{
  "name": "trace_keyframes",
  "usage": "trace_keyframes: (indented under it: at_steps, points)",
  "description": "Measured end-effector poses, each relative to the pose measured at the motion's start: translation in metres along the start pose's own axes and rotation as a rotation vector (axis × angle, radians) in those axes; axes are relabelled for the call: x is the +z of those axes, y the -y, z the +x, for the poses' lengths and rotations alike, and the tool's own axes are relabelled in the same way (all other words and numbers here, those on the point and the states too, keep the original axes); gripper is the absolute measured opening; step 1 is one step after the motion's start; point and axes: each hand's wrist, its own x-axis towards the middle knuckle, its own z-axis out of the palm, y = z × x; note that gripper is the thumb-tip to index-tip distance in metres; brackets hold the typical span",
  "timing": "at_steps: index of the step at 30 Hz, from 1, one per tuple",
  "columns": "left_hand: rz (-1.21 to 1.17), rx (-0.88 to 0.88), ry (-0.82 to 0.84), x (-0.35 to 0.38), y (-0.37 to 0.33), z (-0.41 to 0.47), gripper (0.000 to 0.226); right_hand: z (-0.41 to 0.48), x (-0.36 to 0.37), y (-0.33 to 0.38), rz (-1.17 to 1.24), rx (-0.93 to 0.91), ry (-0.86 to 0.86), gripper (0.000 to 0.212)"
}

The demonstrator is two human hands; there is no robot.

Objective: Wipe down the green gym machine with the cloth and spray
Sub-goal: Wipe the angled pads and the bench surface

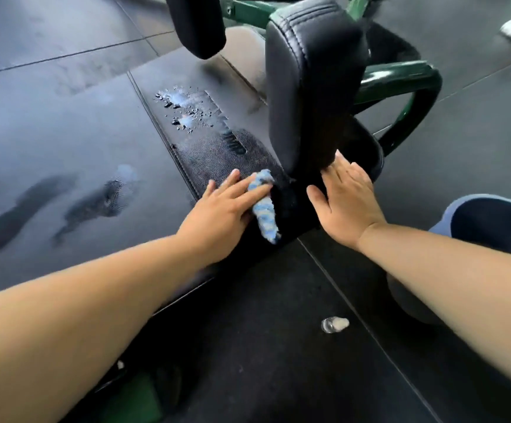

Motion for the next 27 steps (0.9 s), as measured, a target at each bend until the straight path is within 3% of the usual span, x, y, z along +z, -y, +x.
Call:
trace_keyframes:
  at_steps: [2,5,7,9,12,14,17,20,27]
  points:
    - [0.004,-0.213,0.015,-0.008,-0.002,0.034,0.061,-0.001,0.001,-0.002,0.038,0.023,-0.045,0.067]
    - [-0.036,-0.474,-0.096,-0.002,-0.016,0.066,0.067,0.001,0.009,-0.001,0.094,-0.008,-0.086,0.067]
    - [0.008,-0.470,-0.125,0.007,-0.037,0.063,0.067,0.002,0.007,-0.015,0.125,-0.096,-0.093,0.061]
    - [-0.008,-0.341,-0.100,0.009,-0.052,0.041,0.066,0.014,-0.001,-0.032,0.102,-0.211,-0.175,0.049]
    - [-0.138,-0.197,-0.110,0.015,-0.073,0.006,0.049,0.040,-0.013,-0.057,0.094,-0.154,-0.155,0.041]
    - [-0.145,-0.230,-0.231,0.017,-0.080,0.007,0.044,0.045,-0.007,-0.062,0.090,-0.084,-0.169,0.041]
    - [-0.204,-0.494,-0.396,0.018,-0.077,0.040,0.032,0.043,0.002,-0.059,0.110,-0.098,-0.185,0.045]
    - [-0.432,-0.712,-0.455,0.007,-0.066,0.063,0.036,0.043,0.000,-0.061,0.127,-0.088,-0.184,0.046]
    - [-0.358,-0.511,-0.419,0.020,-0.082,0.038,0.028,0.040,0.003,-0.058,0.159,-0.114,-0.255,0.043]
